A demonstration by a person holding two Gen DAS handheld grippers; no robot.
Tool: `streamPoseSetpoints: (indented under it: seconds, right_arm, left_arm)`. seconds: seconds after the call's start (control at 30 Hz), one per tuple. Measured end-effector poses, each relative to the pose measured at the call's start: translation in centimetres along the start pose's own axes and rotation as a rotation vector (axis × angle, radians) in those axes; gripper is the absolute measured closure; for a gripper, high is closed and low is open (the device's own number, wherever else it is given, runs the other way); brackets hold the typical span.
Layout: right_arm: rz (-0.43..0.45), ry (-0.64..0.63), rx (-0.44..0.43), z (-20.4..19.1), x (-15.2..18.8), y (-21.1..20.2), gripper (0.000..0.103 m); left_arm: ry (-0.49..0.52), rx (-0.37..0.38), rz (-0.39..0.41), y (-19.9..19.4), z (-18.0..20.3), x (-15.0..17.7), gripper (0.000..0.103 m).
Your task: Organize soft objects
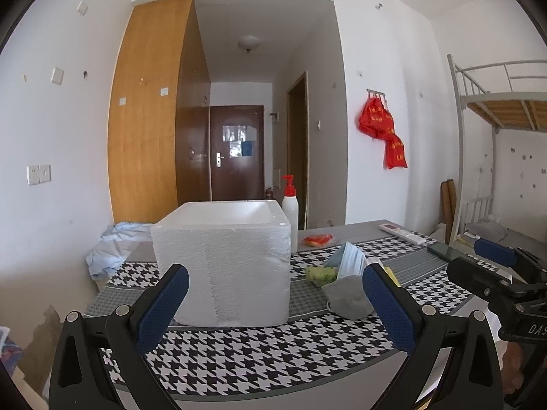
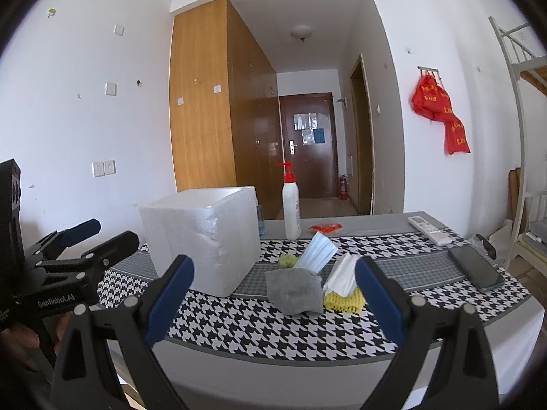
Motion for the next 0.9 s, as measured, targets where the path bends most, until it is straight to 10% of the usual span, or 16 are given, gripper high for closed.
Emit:
streamPoseSetpoints:
  seconds: [0.9]
  right_arm:
    - [-0.016, 0.005, -0.003, 0.21, 0.42, 0.47, 0.006]
  left_arm:
    - [0.010, -0.011, -0.028, 0.43, -0.06, 0.16, 0.001]
Point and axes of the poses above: each gripper's, at about its wrist camera, not at the fingertips, and y roughly the way its jaws point, z to its right, x to its underside, the point moved 4 cm from there along y, roughly the way its jaws point
